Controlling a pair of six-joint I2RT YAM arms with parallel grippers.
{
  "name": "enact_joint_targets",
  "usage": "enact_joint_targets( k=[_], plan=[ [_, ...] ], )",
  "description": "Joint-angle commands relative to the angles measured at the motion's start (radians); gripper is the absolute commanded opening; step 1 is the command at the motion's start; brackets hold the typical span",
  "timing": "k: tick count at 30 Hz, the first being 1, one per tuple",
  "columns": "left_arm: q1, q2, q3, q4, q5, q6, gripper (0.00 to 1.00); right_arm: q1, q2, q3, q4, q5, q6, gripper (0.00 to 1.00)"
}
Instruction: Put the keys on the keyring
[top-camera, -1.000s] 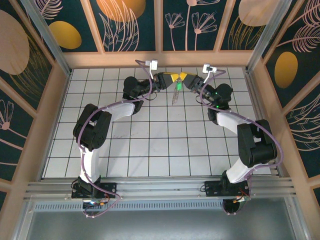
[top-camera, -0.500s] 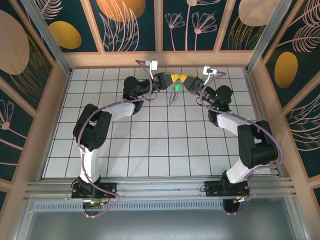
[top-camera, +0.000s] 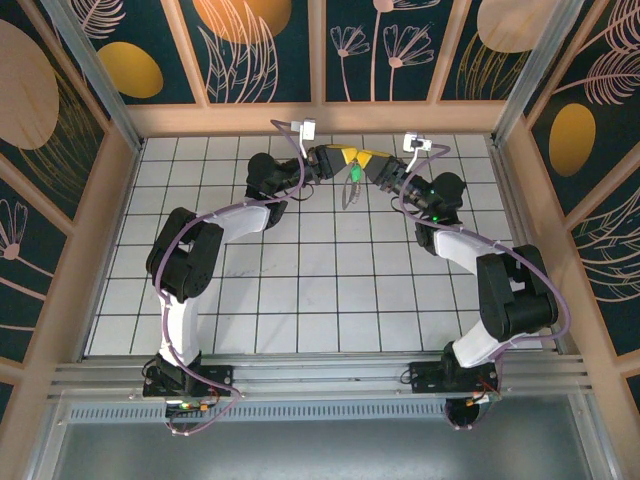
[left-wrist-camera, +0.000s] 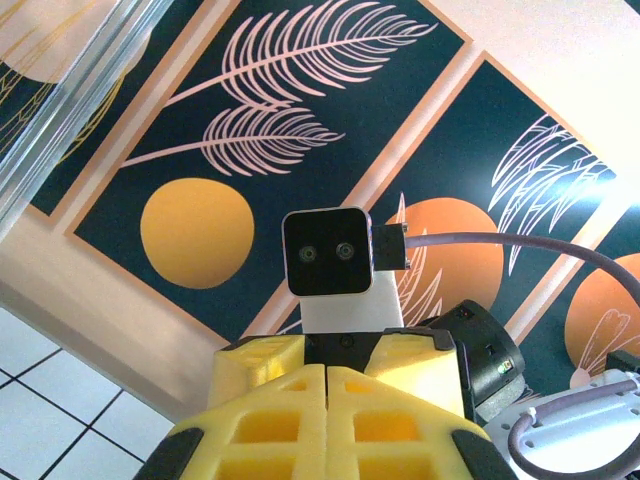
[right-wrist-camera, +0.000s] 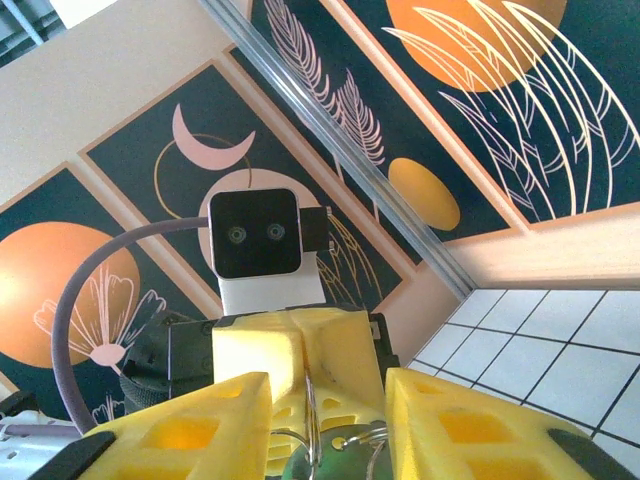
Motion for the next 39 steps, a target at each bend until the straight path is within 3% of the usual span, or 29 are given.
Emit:
enact_joint_targets(
  k=[1, 14, 19, 23, 26, 39],
  plan=[
    [-0.006, -0.024, 0.016, 0.059, -0.013, 0.003, 0.0, 0.012, 0.001, 0.006, 0.047, -0.021, -0.009, 0.33],
    [-0.008, -0.031, 0.004, 0.067, -0.008, 0.001, 0.0, 0.01, 0.04, 0.045, 0.06, -0.037, 0.013, 0.0],
    [-0.006, -0.035, -0.002, 0.046, -0.005, 0.008, 0.0, -0.016, 0.037, 0.043, 0.012, -0.059, -0.019, 0.0],
    [0.014, -0.063, -0.021, -0.006, -0.014, 0.048, 0.22, -0.064, 0.037, 0.046, -0.043, -0.115, -0.051, 0.0],
    [0.044, -0.085, -0.04, -0.022, -0.012, 0.06, 0.32, -0.099, 0.031, 0.048, -0.098, -0.172, -0.092, 0.0],
    [0.087, -0.079, 0.038, -0.386, 0.107, 0.309, 0.42, -0.142, 0.03, 0.16, -0.495, -0.398, -0.384, 0.0]
  ],
)
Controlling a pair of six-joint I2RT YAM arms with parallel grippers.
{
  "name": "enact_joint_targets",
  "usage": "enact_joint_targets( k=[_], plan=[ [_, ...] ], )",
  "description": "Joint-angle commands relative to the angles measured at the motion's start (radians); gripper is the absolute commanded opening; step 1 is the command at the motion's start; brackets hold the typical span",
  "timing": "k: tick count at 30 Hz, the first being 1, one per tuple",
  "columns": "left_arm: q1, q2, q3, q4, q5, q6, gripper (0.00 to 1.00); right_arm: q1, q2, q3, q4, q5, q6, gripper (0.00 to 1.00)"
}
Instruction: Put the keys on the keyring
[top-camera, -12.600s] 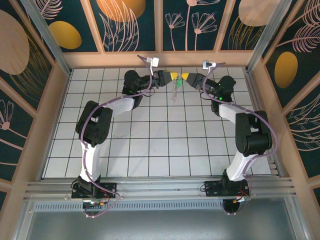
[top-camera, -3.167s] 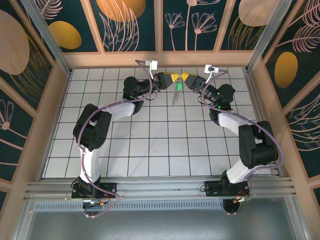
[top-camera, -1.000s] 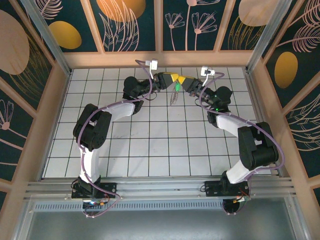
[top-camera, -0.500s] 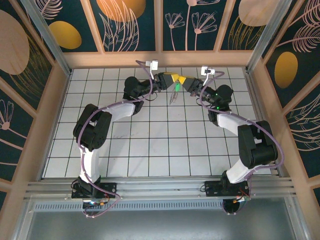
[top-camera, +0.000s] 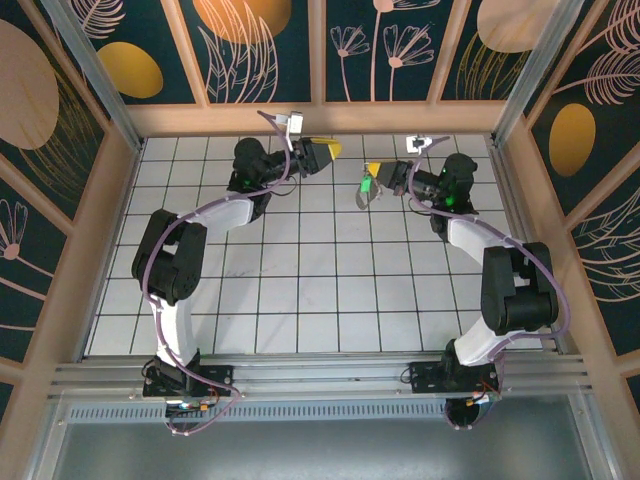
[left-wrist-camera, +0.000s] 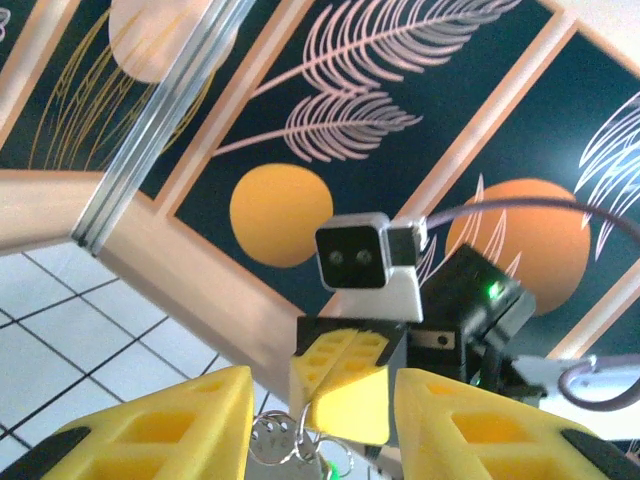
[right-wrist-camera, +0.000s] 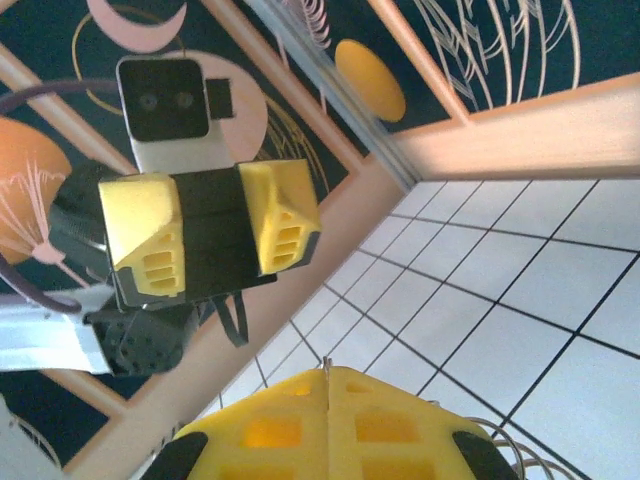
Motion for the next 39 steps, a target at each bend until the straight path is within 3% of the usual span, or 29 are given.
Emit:
enact_joint_targets(
  k=[1, 14, 39],
  plan=[
    [-0.004, -0.009, 0.042, -0.119, 0.065, 0.112, 0.42, -0.004, 0.01, 0.065, -0.096, -0.11, -0.112, 0.0],
    [-0.004, -0.022, 0.034, -0.328, 0.118, 0.281, 0.43, 0.004, 0.095, 0.136, -0.152, -0.203, -0.157, 0.0],
    [-0.007, 0.033, 0.035, -0.277, 0.183, 0.224, 0.39, 0.071, 0.166, 0.215, -0.195, -0.214, -0.188, 0.0]
  ],
)
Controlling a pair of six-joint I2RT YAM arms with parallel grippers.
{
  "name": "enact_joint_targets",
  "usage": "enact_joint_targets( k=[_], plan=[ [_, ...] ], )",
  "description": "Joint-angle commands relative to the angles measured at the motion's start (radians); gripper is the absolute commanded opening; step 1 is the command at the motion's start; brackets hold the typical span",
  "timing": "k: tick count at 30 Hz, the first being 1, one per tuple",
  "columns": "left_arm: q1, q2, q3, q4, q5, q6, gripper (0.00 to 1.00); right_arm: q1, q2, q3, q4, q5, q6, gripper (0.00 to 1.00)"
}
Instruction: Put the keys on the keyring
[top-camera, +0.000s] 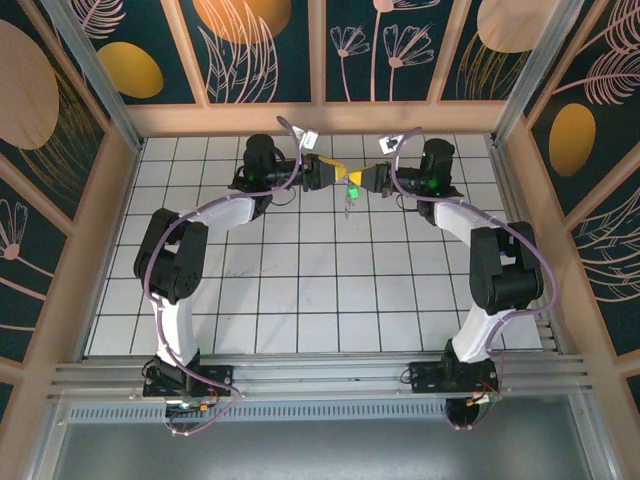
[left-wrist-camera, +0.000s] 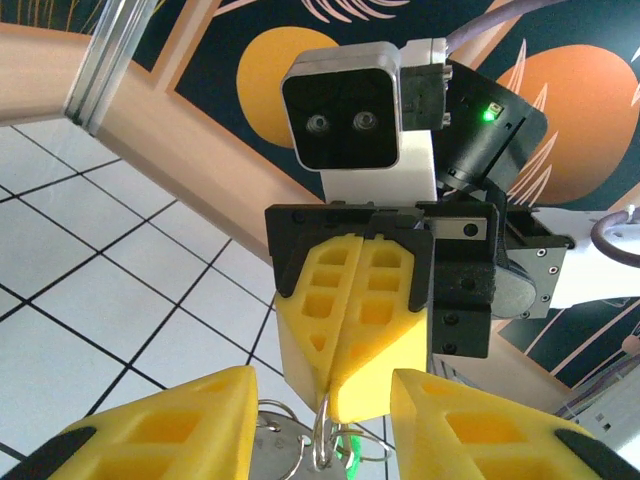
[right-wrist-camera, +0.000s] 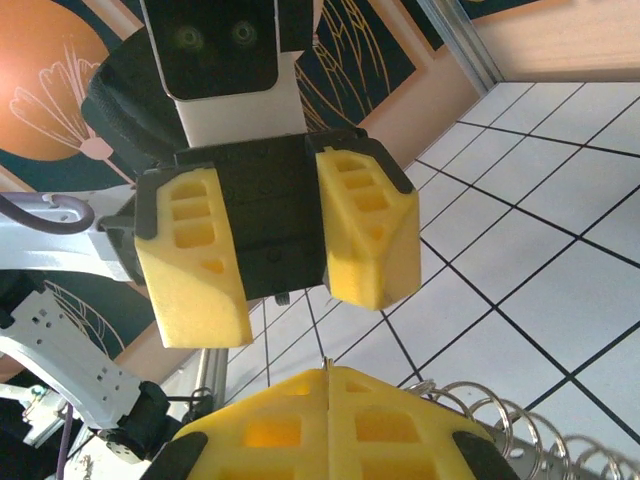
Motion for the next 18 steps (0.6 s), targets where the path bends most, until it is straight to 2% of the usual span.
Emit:
enact_joint_targets(
  k=[1, 18],
  plan=[
    [-0.007, 0.017, 0.015, 0.028, 0.031, -0.011, 0.39, 0.007, 0.015, 0.041, 0.017, -0.021, -0.022, 0.0],
    [-0.012, 0.045, 0.02, 0.05, 0.025, -0.022, 0.37, 0.011, 0.016, 0.047, 0.016, -0.016, -0.022, 0.0]
  ],
)
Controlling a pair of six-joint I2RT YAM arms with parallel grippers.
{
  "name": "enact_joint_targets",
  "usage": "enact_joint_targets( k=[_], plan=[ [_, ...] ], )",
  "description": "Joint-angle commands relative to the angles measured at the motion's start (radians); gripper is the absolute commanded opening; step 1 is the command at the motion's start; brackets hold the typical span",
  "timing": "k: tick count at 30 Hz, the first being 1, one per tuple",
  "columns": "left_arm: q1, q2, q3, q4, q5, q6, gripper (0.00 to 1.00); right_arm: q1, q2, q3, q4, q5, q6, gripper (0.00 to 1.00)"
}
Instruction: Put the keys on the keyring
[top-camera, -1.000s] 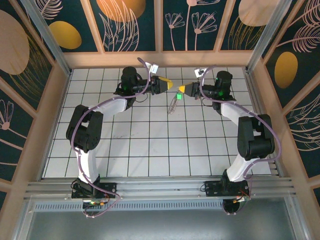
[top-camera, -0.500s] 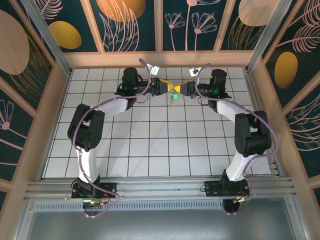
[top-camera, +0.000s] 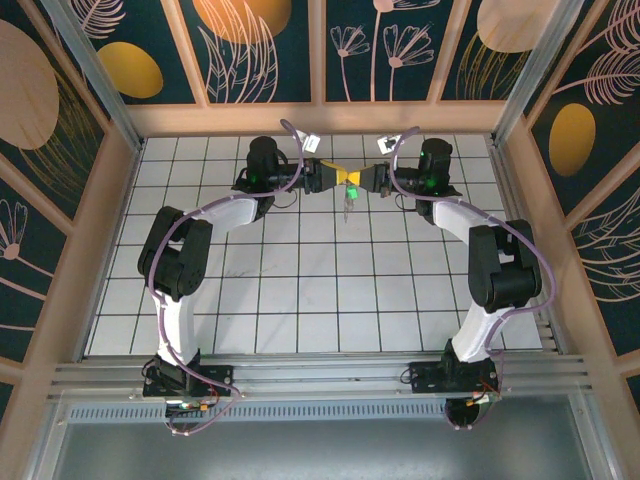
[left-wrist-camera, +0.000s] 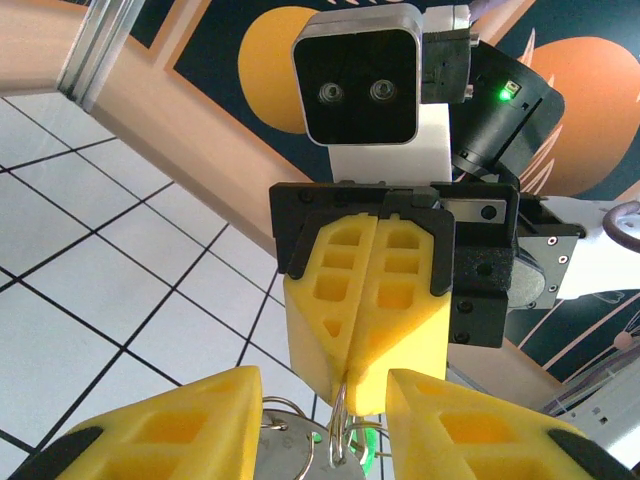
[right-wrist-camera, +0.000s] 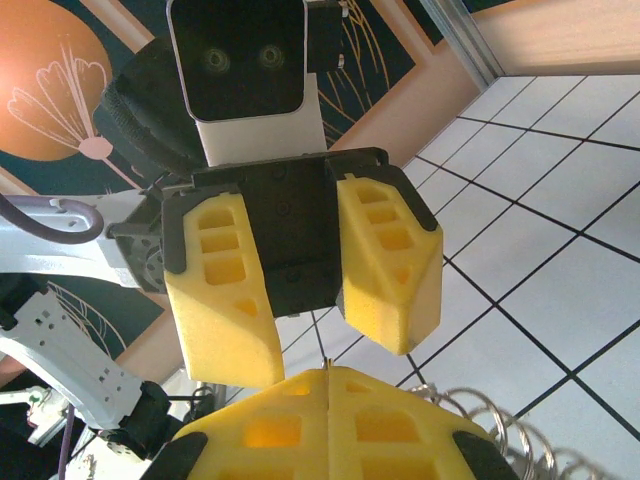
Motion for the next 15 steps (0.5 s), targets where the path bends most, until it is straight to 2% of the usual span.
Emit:
enact_joint_targets(
  k=[1, 5, 11, 15],
  plan=[
    [-0.008, 0.017, 0.017, 0.048, 0.018, -0.011, 0.34, 0.007, 0.002, 0.038, 0.026, -0.015, -0.017, 0.0],
    [-0.013, 0.02, 0.014, 0.066, 0.031, -0.019, 0.23, 0.006, 0.005, 0.035, 0.051, -0.004, 0.004, 0.0],
    [-0.027, 0.02, 0.011, 0.074, 0.041, -0.017, 0.2, 0.007, 0.01, 0.033, 0.075, 0.007, 0.024, 0.0],
    [-0.03, 0.021, 0.009, 0.078, 0.042, -0.016, 0.14, 0.006, 0.008, 0.026, 0.079, 0.01, 0.025, 0.0]
  ],
)
